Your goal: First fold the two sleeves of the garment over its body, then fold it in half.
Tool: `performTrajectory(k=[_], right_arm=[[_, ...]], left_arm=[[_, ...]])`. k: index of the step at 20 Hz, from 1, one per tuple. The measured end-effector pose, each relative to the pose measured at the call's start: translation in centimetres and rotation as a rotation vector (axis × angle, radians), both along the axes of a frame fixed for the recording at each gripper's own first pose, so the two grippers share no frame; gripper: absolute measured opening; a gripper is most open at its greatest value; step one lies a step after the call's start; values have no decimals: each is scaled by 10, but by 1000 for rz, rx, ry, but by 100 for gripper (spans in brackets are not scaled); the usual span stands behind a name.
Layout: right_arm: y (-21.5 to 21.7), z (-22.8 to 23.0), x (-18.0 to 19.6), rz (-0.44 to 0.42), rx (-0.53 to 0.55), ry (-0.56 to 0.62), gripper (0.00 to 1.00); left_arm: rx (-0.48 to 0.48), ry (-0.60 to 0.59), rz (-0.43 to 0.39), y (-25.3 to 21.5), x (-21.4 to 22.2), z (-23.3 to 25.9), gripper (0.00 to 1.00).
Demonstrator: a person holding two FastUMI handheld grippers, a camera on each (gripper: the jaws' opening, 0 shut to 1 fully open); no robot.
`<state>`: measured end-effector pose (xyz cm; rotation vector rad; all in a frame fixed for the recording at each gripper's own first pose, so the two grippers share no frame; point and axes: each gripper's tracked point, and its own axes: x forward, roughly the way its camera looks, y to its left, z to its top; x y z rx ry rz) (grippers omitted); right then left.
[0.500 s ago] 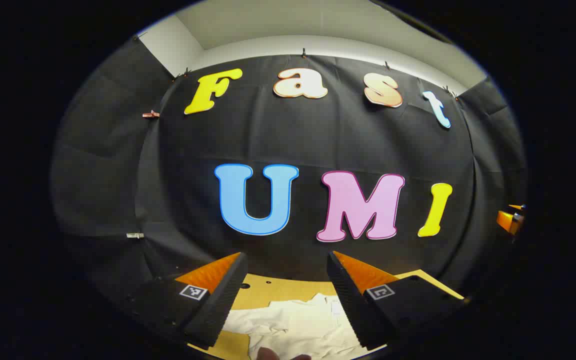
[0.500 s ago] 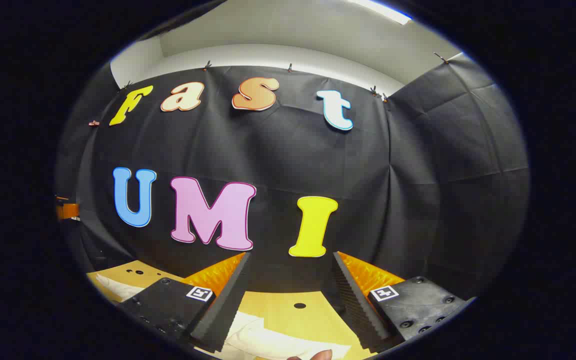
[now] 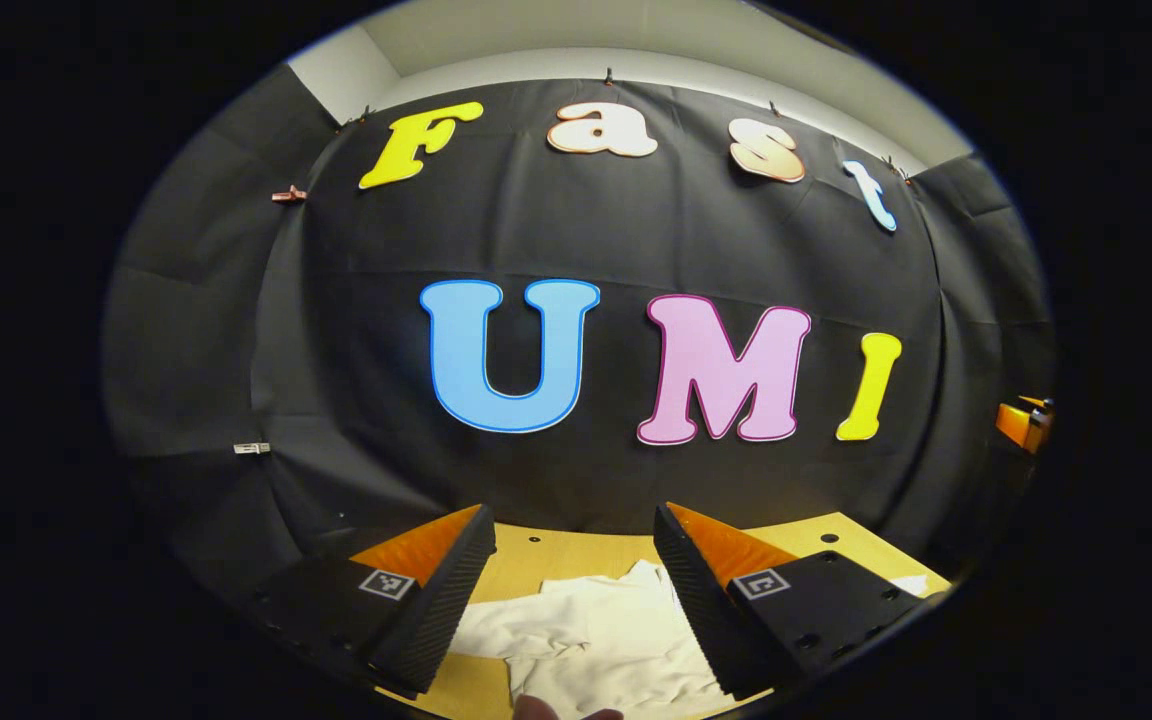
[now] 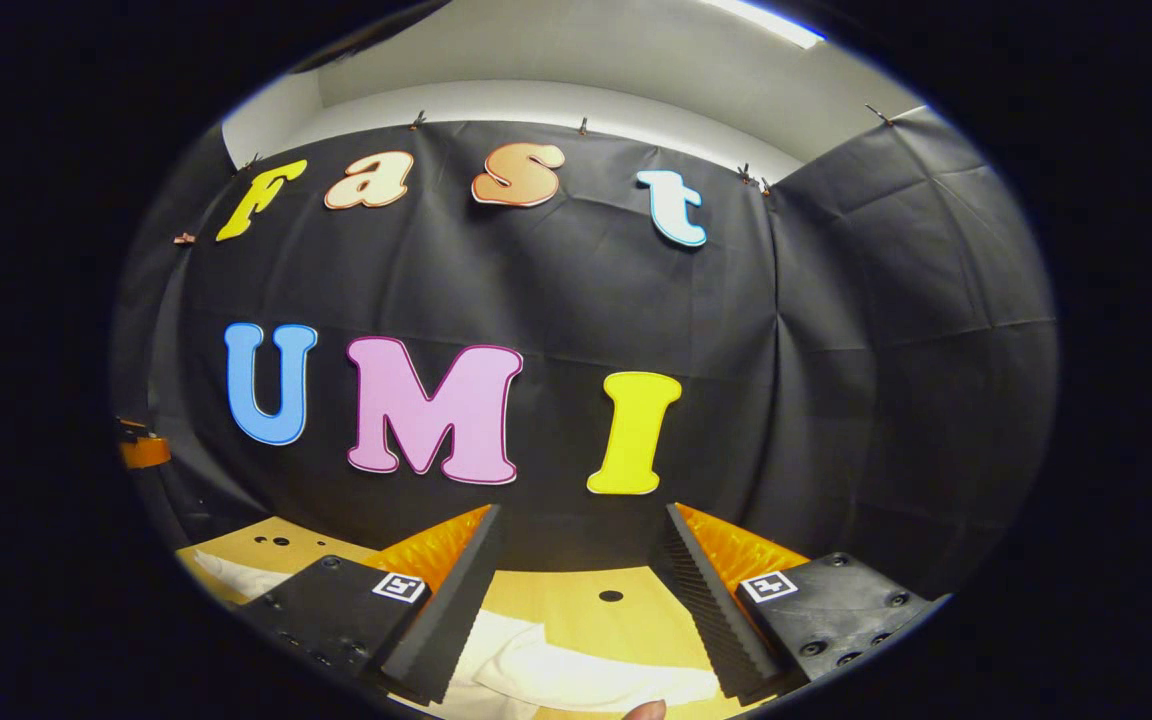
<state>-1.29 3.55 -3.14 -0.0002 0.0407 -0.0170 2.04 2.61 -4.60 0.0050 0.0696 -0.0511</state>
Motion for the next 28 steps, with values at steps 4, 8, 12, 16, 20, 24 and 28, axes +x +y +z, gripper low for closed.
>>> performTrajectory(k=[4, 8, 12, 16, 20, 24, 28], right_arm=[[16, -17, 0, 27, -22, 38, 97], [19, -27, 4, 30, -24, 57, 97], [8, -41, 5, 0, -45, 93, 97], [-15, -72, 4, -44, -38, 167, 97], [-55, -134, 3, -127, -31, 304, 97], [-98, -207, -4, -201, -17, 463, 98], [-129, -285, -11, -244, 10, 621, 98]], left_arm=[[20, -3, -6, 3, 5, -4, 99], [19, 3, -3, 6, 10, -8, 99], [22, 9, -8, 5, 12, -13, 99], [37, 27, -28, -3, 11, -21, 99], [49, 59, -46, -15, 10, -33, 99], [62, 91, -50, -24, 7, -42, 99], [72, 119, -42, -29, 4, -50, 99]])
